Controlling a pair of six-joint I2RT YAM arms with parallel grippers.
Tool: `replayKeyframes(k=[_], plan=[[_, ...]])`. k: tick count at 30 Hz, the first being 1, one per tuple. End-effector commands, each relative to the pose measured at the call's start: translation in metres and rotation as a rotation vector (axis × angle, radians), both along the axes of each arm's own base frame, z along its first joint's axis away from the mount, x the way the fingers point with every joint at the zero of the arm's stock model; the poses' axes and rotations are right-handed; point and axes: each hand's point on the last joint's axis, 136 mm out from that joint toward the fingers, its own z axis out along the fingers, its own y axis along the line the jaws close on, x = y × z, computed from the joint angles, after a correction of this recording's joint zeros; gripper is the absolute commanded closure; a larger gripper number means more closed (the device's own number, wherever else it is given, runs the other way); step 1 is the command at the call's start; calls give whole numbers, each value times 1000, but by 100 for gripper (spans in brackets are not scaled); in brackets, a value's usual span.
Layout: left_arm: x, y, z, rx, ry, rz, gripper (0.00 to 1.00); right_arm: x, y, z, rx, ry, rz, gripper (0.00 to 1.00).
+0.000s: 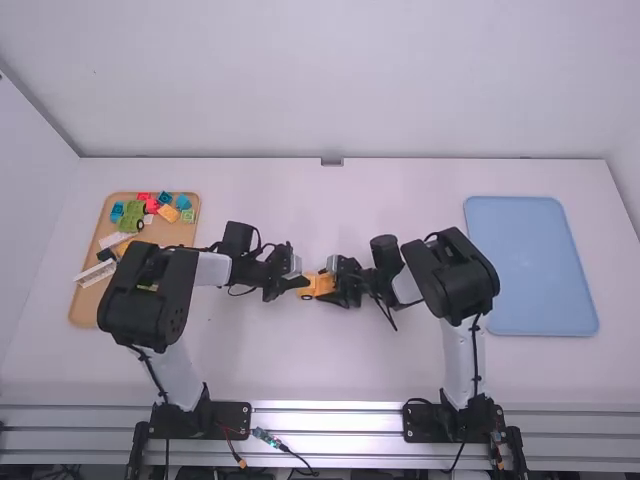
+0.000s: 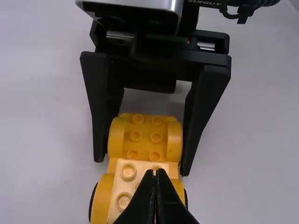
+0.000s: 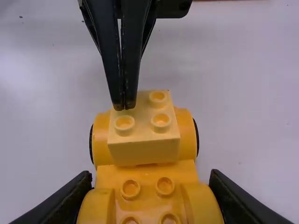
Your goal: Assemble lego blocks to make yellow taxi
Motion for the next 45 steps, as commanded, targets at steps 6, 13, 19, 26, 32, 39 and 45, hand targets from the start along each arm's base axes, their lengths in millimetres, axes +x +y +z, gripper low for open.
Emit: replayKeyframes(k=[6, 13, 19, 26, 32, 39, 45], plan=[[3, 0, -8, 45, 1, 6, 98, -3, -5, -11, -23, 46, -22, 51], [-1, -8, -19, 116, 1, 1, 98, -3, -5, -11, -24, 46, -23, 51], [2, -5, -27, 176, 10, 30, 98, -3, -5, -11, -24, 46, -23, 51], [11, 7, -49, 271, 46, 112, 98, -3, -5, -11, -24, 46, -24, 51], [18, 25, -60, 285, 110, 152, 98, 4, -13, -11, -21, 71, -58, 51], [14, 34, -53, 226, 118, 125, 98, 4, -15, -5, 14, 74, -36, 51], [17, 16, -34, 130, 83, 70, 98, 6, -16, -6, 8, 68, -43, 51]])
